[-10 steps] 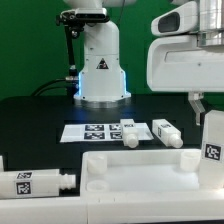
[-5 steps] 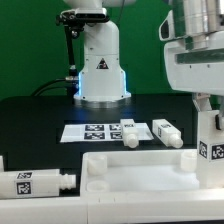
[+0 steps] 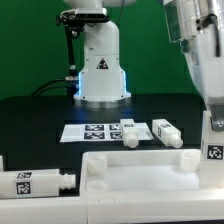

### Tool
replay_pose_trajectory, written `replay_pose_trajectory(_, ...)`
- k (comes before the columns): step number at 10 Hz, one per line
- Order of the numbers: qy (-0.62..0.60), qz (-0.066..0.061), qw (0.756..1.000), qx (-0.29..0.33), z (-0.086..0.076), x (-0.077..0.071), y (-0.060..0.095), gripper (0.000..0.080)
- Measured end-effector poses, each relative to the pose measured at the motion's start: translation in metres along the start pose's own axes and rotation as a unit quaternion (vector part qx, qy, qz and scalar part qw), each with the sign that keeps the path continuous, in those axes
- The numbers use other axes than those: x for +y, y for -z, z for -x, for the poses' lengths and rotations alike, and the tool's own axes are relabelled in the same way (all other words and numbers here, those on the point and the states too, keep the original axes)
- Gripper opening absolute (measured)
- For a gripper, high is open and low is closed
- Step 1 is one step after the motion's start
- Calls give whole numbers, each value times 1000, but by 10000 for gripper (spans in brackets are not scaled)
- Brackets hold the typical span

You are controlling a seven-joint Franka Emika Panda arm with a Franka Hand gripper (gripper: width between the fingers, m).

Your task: Assemble desk

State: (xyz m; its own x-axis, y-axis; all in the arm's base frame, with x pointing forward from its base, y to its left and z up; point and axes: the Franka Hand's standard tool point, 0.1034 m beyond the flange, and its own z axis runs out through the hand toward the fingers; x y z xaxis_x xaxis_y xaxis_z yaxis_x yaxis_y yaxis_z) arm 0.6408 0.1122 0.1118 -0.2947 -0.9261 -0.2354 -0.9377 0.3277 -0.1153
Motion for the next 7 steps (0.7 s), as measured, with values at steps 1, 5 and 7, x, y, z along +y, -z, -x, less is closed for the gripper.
replay_pose_trajectory(1,2,1,1000,1,0,0,0,292)
replay_pose_trajectory(5,5,1,1000,0,2,1,0,607)
replay_pose_trajectory(7,28,-8,999,-14,17,2,25,647)
